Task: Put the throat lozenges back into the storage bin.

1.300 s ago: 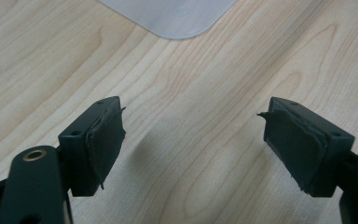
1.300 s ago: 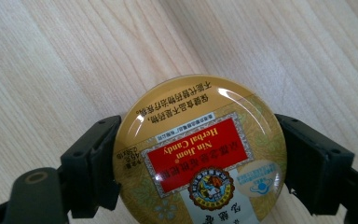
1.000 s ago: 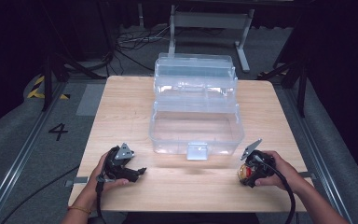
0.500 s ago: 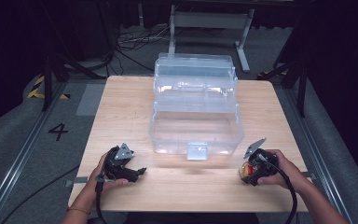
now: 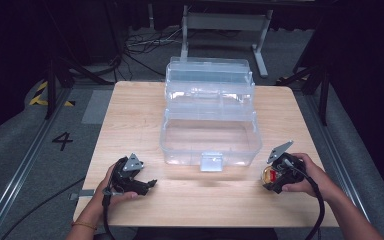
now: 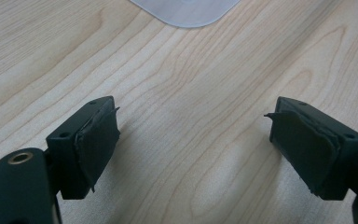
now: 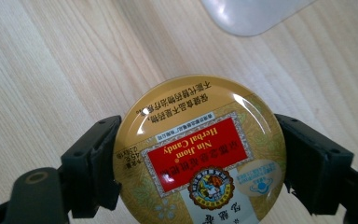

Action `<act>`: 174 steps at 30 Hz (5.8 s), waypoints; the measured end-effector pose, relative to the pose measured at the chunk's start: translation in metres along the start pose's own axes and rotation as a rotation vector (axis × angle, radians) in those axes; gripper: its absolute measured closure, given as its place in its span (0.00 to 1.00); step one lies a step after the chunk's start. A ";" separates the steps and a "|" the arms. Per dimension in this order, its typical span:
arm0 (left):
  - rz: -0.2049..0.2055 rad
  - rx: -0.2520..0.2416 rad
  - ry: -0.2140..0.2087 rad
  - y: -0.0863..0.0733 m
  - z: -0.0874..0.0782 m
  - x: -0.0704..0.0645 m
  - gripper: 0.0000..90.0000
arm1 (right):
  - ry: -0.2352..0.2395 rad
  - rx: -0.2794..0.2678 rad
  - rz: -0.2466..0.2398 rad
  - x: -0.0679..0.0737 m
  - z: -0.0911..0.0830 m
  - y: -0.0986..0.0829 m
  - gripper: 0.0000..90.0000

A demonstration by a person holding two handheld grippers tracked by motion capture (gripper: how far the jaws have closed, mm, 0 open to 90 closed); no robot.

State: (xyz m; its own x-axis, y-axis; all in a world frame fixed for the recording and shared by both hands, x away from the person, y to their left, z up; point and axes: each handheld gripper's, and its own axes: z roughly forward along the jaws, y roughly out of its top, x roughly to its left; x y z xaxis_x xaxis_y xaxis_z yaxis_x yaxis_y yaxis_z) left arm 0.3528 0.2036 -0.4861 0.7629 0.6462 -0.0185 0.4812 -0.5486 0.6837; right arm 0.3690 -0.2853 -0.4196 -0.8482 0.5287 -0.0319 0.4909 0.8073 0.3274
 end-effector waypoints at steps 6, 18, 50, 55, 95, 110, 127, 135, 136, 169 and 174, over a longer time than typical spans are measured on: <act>0.005 0.002 0.001 0.000 0.000 0.000 0.17 | -0.013 -0.005 -0.015 -0.004 -0.013 0.004 0.22; 0.003 -0.001 0.002 0.001 0.001 0.000 0.17 | -0.068 -0.069 -0.044 -0.016 -0.058 0.022 0.22; 0.002 -0.001 -0.004 0.001 0.001 0.001 0.17 | -0.083 -0.095 -0.232 -0.039 -0.068 0.109 0.22; 0.005 -0.001 0.003 0.001 0.001 0.000 0.17 | -0.053 -0.075 -0.243 -0.041 -0.055 0.122 0.22; 0.001 0.000 0.006 0.001 0.001 0.000 0.17 | -0.029 0.006 -0.284 -0.056 0.003 0.130 0.22; -0.004 -0.001 0.002 0.001 0.002 0.000 0.17 | -0.078 -0.021 -0.263 -0.055 0.003 0.127 0.23; -0.009 0.012 0.013 0.002 0.001 -0.002 0.17 | -0.073 -0.102 -0.249 -0.054 -0.010 0.120 0.24; 0.061 0.043 0.055 0.015 -0.001 -0.011 0.24 | -0.050 -0.252 -0.177 -0.063 -0.029 0.105 0.25; 0.071 0.035 0.052 0.018 -0.002 -0.011 0.24 | -0.049 -0.270 -0.168 -0.065 -0.031 0.103 0.26; 0.212 -0.059 0.013 0.130 -0.017 -0.031 0.35 | -0.233 -0.499 -0.091 -0.094 -0.079 0.144 0.36; 0.222 0.001 0.005 0.135 -0.004 -0.027 0.41 | -0.226 -0.525 -0.047 -0.107 -0.074 0.156 0.37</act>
State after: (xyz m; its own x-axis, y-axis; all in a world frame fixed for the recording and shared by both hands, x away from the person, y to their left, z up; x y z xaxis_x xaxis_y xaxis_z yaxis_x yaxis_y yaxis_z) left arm 0.3958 0.1144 -0.3901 0.8480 0.5123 0.1360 0.3024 -0.6783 0.6697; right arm 0.5216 -0.2349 -0.2952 -0.7747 0.5848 -0.2403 0.2397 0.6234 0.7443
